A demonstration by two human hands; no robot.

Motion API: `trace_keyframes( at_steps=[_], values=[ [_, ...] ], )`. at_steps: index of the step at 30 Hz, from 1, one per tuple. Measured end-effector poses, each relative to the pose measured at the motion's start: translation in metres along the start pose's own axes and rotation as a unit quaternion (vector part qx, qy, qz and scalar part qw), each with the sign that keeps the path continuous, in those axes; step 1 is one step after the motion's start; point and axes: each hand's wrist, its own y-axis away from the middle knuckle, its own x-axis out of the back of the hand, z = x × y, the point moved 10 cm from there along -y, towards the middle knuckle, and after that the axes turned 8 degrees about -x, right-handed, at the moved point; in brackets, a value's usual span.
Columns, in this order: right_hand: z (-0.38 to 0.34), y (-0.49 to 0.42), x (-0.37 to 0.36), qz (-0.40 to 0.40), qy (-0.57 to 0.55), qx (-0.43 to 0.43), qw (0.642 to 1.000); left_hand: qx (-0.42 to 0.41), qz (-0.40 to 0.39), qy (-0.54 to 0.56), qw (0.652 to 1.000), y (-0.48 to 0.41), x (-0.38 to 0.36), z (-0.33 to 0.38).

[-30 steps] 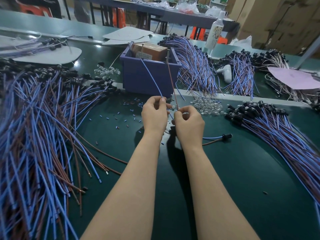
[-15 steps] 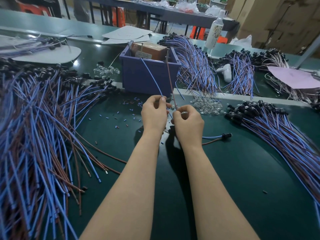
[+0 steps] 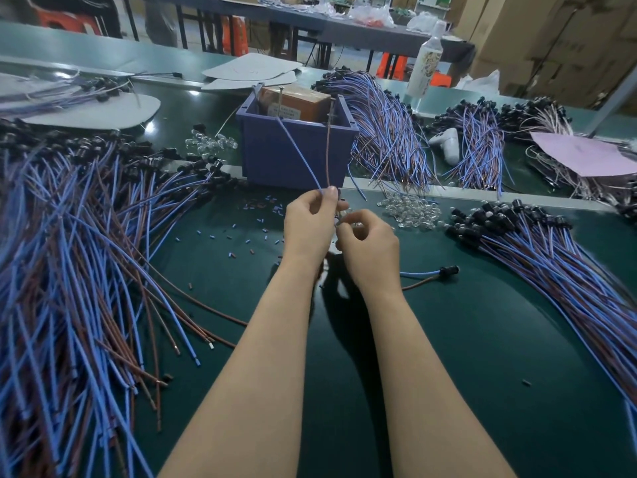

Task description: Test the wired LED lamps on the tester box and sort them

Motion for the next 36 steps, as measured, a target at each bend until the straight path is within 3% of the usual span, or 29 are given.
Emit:
trace_keyframes(
  at_steps=[7,10,11,13,15,17,19,20,21,23,24,25,26,28,30,36],
  values=[
    [-0.017,0.008,-0.022,-0.148,-0.050,0.021,0.988,-0.084,0.058,-0.015,0.995,0.001,0.019,0.034],
    [-0.022,0.015,-0.031,-0.211,0.012,0.038,0.977,-0.120,0.106,-0.022,0.987,0.001,0.035,0.050],
    [-0.022,0.013,-0.027,-0.195,0.054,0.050,0.978,-0.127,0.138,-0.042,0.981,0.002,0.045,0.052],
    [-0.013,-0.001,0.004,-0.086,0.132,0.040,0.987,-0.117,0.243,-0.118,0.956,0.007,0.075,0.052],
    [0.005,-0.014,0.050,0.038,0.172,-0.024,0.984,-0.102,0.325,-0.199,0.919,0.017,0.099,0.058],
    [0.031,-0.021,0.081,0.068,0.208,-0.103,0.970,-0.159,0.355,-0.276,0.879,0.027,0.101,0.082],
    [0.052,-0.017,0.090,0.011,0.247,-0.156,0.956,-0.277,0.318,-0.329,0.845,0.035,0.073,0.109],
    [0.057,-0.014,0.088,-0.027,0.255,-0.167,0.952,-0.339,0.255,-0.342,0.839,0.037,0.046,0.116],
    [0.060,-0.011,0.084,-0.063,0.254,-0.170,0.950,-0.370,0.150,-0.334,0.854,0.035,0.015,0.114],
    [0.058,-0.010,0.073,-0.105,0.251,-0.150,0.950,-0.305,-0.126,-0.295,0.897,0.036,-0.050,0.078],
    [0.056,-0.013,0.068,-0.111,0.240,-0.133,0.955,-0.250,-0.235,-0.307,0.887,0.044,-0.073,0.054],
    [0.053,-0.016,0.064,-0.111,0.206,-0.115,0.965,-0.222,-0.293,-0.334,0.868,0.051,-0.086,0.036],
    [0.050,-0.019,0.060,-0.105,0.142,-0.102,0.979,-0.209,-0.314,-0.345,0.859,0.053,-0.090,0.027],
    [0.041,-0.023,0.055,-0.099,-0.043,-0.100,0.989,-0.183,-0.284,-0.318,0.886,0.048,-0.080,0.027],
    [0.031,-0.024,0.044,-0.111,-0.211,-0.105,0.965,-0.148,-0.234,-0.279,0.919,0.037,-0.064,0.027],
    [0.033,-0.023,0.022,-0.142,-0.380,-0.140,0.903,-0.092,-0.193,-0.204,0.955,0.020,-0.037,0.020]
  ],
)
